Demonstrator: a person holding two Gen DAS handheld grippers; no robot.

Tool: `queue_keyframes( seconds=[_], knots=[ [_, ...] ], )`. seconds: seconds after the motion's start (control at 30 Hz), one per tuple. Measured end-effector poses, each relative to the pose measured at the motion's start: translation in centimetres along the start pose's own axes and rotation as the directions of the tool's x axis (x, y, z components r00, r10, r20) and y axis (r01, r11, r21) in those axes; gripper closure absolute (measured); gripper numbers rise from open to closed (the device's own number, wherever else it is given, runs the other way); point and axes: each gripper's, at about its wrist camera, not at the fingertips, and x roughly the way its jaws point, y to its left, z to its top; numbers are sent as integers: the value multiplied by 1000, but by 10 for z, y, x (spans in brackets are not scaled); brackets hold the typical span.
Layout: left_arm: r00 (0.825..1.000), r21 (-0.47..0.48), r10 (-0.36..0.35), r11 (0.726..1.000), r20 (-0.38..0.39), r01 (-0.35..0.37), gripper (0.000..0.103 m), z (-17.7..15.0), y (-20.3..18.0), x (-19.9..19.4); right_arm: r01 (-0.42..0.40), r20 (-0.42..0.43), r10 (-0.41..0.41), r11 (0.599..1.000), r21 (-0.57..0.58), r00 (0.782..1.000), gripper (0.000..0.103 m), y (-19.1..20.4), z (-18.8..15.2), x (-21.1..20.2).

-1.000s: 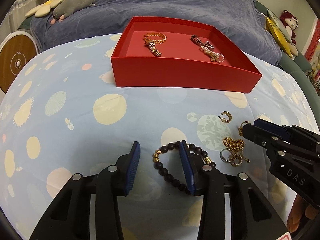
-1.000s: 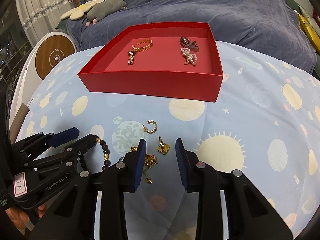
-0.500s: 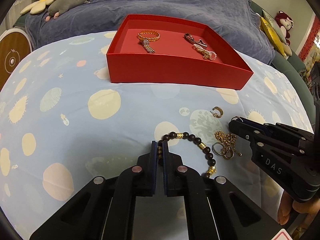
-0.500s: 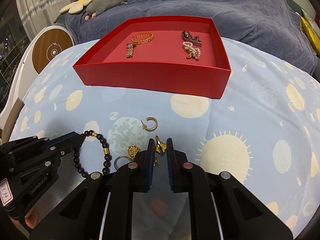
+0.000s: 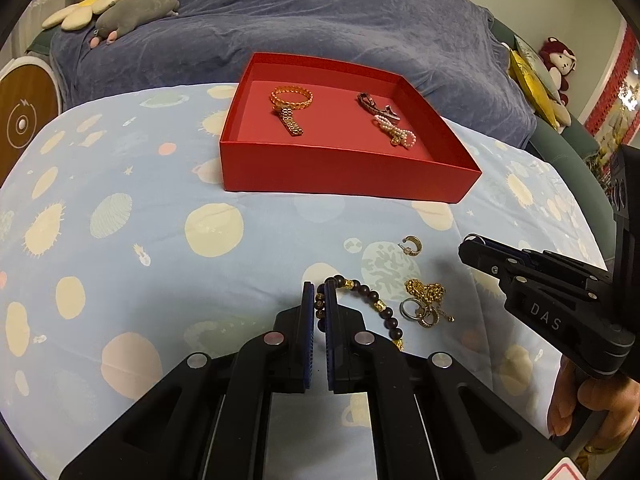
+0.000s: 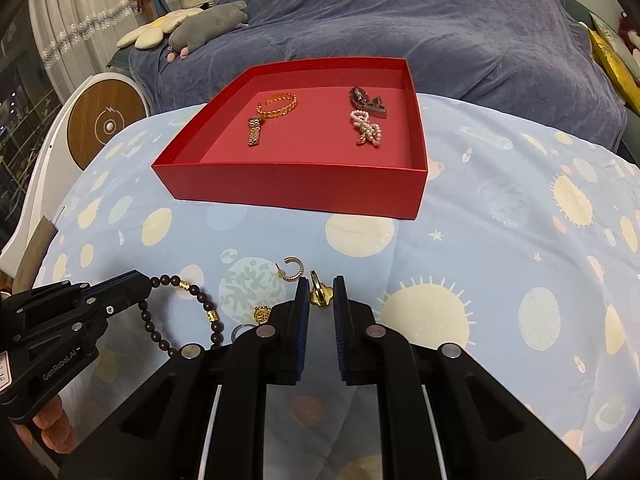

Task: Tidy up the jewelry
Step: 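Grasp the black bead bracelet with the left gripper while the right gripper grasps a gold pendant, then carry bead bracelet and gold pendant into the red box and release both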

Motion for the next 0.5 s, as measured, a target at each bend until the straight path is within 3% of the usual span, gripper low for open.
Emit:
queue_keyframes(
  seconds=[0.5],
  knots=[
    [990,16,-60,998,127,59,101,29,-7,-53,-35,73,34,999,14,997,92,-1,18,-29]
  ],
)
